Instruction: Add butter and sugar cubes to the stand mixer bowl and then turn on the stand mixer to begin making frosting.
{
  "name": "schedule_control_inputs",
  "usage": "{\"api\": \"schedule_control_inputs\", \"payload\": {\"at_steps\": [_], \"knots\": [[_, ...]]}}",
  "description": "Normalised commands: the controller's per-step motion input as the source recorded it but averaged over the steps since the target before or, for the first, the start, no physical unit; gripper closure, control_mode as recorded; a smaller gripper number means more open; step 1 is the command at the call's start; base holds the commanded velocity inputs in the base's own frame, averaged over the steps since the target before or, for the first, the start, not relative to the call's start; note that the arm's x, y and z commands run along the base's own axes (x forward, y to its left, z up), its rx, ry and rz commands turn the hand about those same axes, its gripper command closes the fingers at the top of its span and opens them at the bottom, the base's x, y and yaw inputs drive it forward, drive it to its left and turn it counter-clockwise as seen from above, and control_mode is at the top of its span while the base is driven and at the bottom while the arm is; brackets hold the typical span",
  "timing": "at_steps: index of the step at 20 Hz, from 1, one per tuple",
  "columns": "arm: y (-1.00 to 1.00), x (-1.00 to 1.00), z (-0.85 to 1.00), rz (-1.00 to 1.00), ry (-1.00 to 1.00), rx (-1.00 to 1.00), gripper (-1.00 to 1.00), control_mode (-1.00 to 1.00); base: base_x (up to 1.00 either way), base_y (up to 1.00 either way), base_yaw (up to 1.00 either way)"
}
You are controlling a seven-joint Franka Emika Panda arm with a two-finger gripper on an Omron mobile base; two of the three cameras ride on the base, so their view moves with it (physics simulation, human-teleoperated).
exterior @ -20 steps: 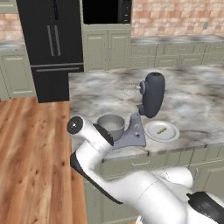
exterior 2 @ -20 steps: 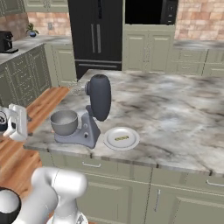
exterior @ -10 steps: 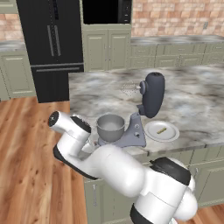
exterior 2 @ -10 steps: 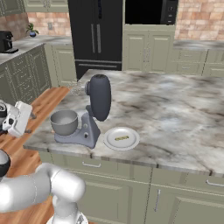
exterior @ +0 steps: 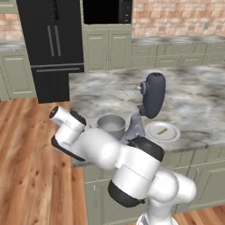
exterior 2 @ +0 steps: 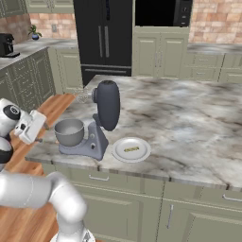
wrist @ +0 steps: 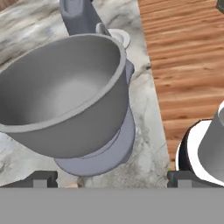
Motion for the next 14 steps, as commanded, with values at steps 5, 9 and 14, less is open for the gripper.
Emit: {"api": "schedule_control_inputs", "payload": {"at_steps": [5, 9, 14], "knots": [[0.00, 0.09, -0.39, -0.08, 0.00, 0.00, -1.00, -1.00, 0.00, 0.00, 0.00], [0.00, 0.28, -0.39, -0.07, 0.00, 0.00, -1.00, -1.00, 0.00, 0.00, 0.00], [0.00, 0.35, -0.26, -0.02, 0.00, 0.00, -1.00, -1.00, 0.00, 0.00, 0.00]]}}
